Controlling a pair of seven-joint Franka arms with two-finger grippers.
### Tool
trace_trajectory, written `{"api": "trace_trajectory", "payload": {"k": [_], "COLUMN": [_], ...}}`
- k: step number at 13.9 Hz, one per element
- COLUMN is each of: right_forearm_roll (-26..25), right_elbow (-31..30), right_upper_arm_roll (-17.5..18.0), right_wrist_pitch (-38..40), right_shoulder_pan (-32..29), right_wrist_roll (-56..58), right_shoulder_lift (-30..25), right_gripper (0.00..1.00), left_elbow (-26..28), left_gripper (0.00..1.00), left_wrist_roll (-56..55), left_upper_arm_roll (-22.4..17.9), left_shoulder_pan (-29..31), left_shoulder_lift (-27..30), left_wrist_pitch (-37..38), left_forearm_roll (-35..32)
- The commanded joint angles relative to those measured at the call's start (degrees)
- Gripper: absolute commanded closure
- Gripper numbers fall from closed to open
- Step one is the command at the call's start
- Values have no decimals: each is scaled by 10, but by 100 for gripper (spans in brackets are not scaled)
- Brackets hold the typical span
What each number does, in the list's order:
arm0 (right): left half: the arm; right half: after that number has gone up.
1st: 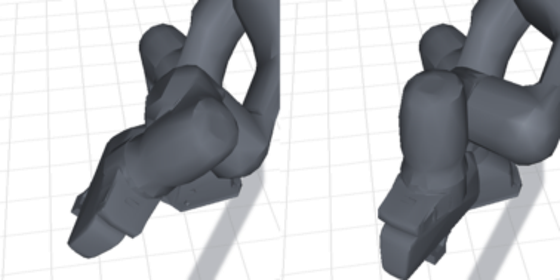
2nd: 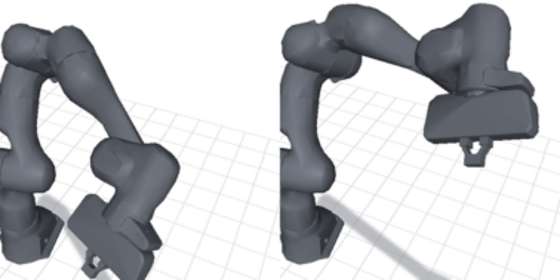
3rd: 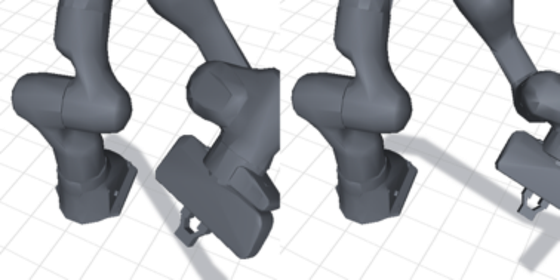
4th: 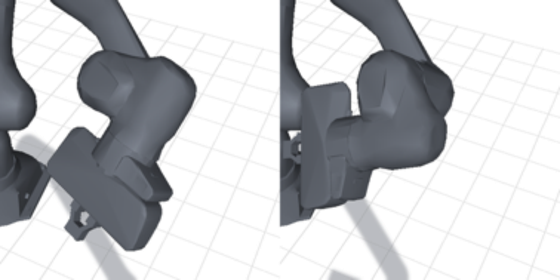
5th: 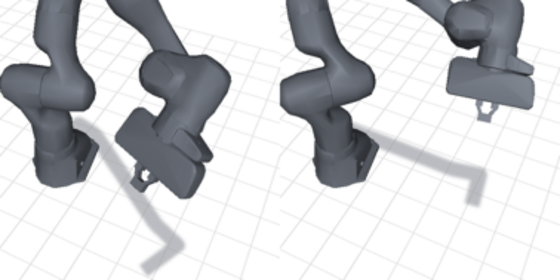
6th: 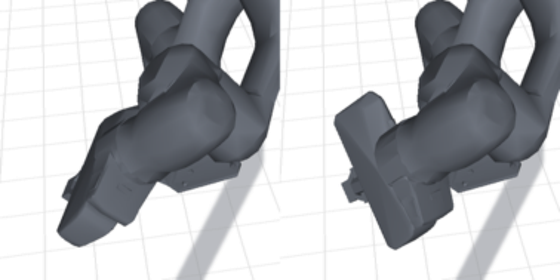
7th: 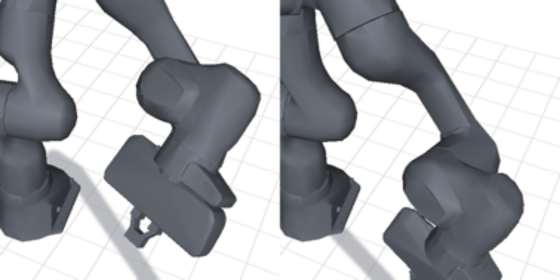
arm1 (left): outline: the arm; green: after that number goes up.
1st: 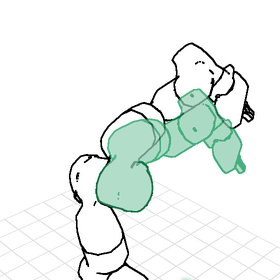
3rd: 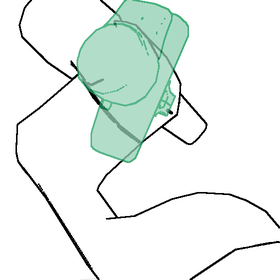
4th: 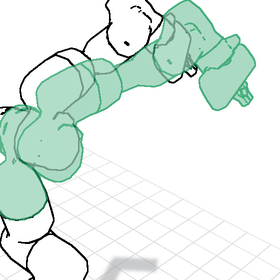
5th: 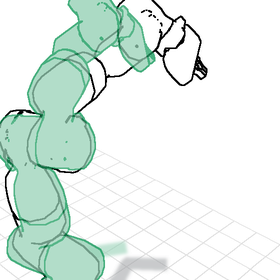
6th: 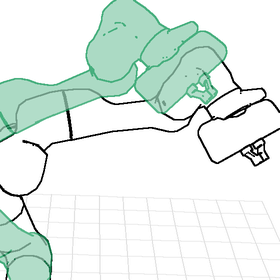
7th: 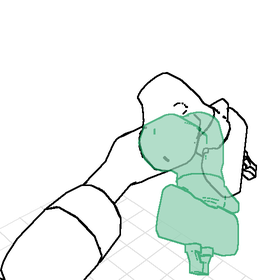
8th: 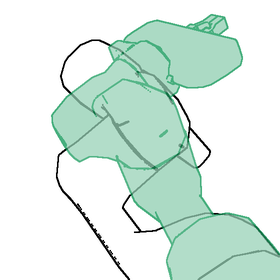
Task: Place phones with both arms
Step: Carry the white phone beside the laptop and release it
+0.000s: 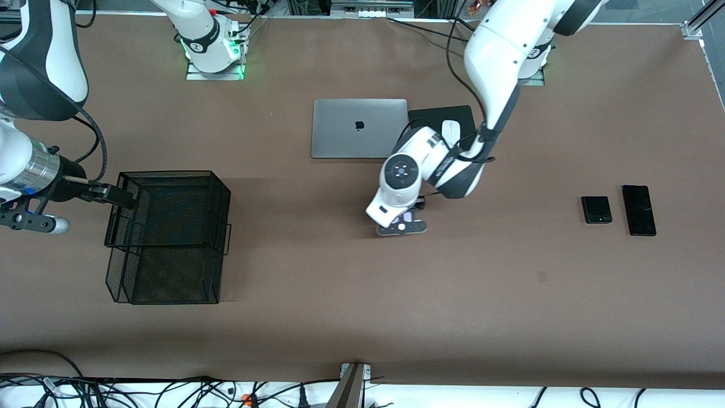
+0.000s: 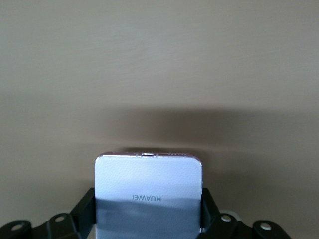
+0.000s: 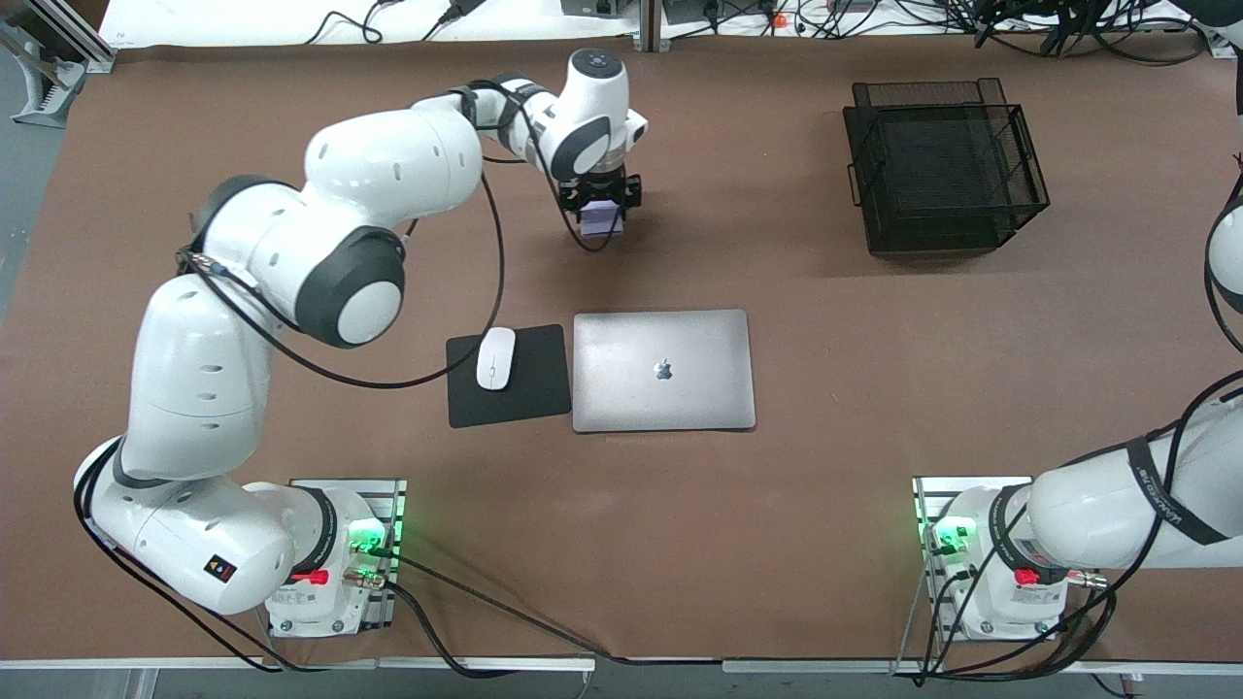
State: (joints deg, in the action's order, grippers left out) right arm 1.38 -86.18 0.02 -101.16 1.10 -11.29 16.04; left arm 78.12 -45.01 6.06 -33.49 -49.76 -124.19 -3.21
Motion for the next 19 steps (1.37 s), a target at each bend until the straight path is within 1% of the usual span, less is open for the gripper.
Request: {"api": "trace_trajectory", "payload": {"k": [1, 3, 6, 9, 11, 12, 13, 14, 16, 17, 18, 19], "right_forearm_roll": [0, 0, 0, 0, 0, 0, 0, 0, -1, -1, 0, -1], "right_elbow": [-5, -5, -5, -5, -5, -5, -5, -5, -5, -5, -5, -4], "right_upper_arm_roll": [2, 2, 2, 2, 2, 2, 2, 2, 2, 2, 2, 2], "right_wrist_pitch": [-4, -4, -3, -3, -2, -2, -2, -2, -2, -2, -2, -1], "right_shoulder_pan": [0, 0, 0, 0, 0, 0, 0, 0, 0, 0, 0, 0], "right_wrist_roll": [-1, -1, 0, 0, 0, 0, 0, 0, 1, 1, 1, 1], "right_shoulder_lift": [-7, -6, -6, -5, -5, -5, -5, -5, -4, -4, -4, -4], "right_gripper": [0, 0, 0, 0, 0, 0, 0, 0, 0, 0, 0, 0], "left_elbow": [-64, -64, -64, -65, -73, -77, -83, -84, -96, -110, -121, -145], "left_gripper": [100, 100, 100, 100, 100, 82, 23, 0, 0, 0, 0, 0], "left_wrist_roll": [-24, -25, -35, -51, -62, -62, -64, -67, -70, -69, -65, -62], "left_upper_arm_roll": [-11, -15, -22, -58, -68, -68, -68, -71, -81, -82, -79, -73], "left_shoulder_pan": [-31, -46, -81, -129, -138, -138, -138, -138, -134, -124, -104, -82], "left_shoulder_lift": [-40, -53, -61, -70, -77, -82, -86, -88, -81, -75, -69, -63], "left_wrist_pitch": [-22, -62, -68, -68, -68, -68, -68, -68, -59, -35, 4, 49], "left_forearm_roll": [0, -3, -5, -4, -4, -4, -4, -5, 0, 2, 4, 4]}}
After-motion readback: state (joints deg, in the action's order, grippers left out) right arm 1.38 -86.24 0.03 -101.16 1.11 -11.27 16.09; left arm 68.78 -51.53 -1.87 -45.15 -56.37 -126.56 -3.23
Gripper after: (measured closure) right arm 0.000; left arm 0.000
